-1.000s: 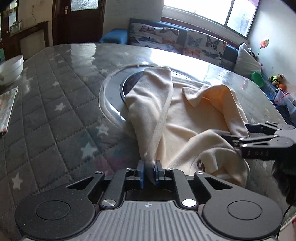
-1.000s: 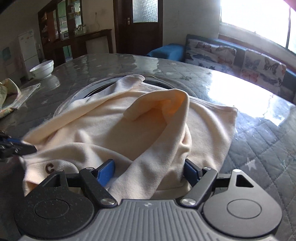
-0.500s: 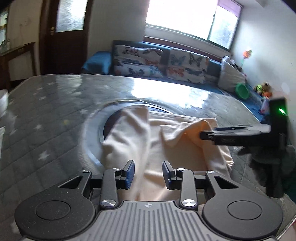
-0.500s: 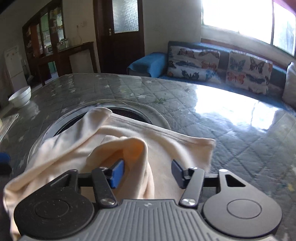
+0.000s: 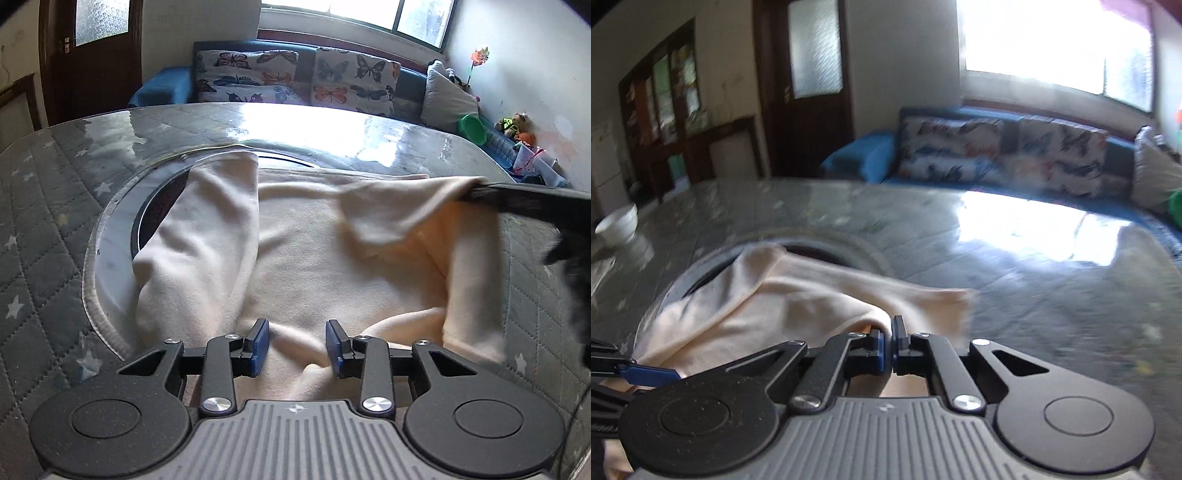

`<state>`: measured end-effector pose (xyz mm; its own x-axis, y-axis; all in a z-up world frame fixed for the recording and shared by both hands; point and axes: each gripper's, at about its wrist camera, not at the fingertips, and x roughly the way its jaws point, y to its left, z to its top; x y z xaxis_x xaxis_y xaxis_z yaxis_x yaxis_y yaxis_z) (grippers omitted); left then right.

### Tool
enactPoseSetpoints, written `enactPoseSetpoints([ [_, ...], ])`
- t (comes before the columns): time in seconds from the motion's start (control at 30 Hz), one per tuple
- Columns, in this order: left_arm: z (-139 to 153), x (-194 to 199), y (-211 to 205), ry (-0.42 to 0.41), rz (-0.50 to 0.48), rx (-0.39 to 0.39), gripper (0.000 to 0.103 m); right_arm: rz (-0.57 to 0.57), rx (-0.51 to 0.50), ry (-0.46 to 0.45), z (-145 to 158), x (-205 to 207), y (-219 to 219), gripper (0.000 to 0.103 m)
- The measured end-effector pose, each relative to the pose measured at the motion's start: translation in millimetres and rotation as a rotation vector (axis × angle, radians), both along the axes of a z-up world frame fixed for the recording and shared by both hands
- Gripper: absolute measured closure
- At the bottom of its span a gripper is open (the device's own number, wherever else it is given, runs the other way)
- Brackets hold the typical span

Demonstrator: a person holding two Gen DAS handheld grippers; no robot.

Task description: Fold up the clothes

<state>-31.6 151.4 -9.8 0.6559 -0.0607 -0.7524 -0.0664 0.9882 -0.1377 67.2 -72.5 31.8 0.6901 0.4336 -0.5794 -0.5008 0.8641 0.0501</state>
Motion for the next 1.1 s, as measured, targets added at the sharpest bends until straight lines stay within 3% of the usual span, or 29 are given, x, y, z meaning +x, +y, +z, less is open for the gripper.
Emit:
enactPoseSetpoints([
  [0.13,-2,-4,-2,-0.015,-0.02,0.015,0.064,-0.093,0.018,-0.052,17,-31,-44,0.1],
  [0.27,-3,-5,-2,-0.024,-0.036,0.022,0.061,-0.193,0.02,-0.004,12,-64,-89,0.097],
  [0.37,-3,-4,-3,-0.024,-0.048,0.033,0.058,-0.253,-0.028,0.096,-12,-80,-113,0.07],
  [0.5,2,-8,-4,-0.029,-0.067,0.044,0.057,-0.282,-0.043,0.179,-31,-93,-135,0.063],
  [0.6,12,-23,-11,-0.061,-0.12,0.041,0.056,-0.259,-0.059,0.15,-25,-102,-134,0.053],
  [0.83,31,-58,-43,-0.13,-0.309,0.027,0.056,-0.182,-0.063,0.062,-8,-99,-112,0.048],
  [1.0,23,-69,-61,-0.087,-0.38,0.014,0.058,-0.134,-0.074,0.012,-3,-98,-94,0.048],
  [1.1,13,-69,-62,-0.053,-0.38,0.005,0.069,-0.115,-0.07,-0.002,0,-97,-89,0.048],
])
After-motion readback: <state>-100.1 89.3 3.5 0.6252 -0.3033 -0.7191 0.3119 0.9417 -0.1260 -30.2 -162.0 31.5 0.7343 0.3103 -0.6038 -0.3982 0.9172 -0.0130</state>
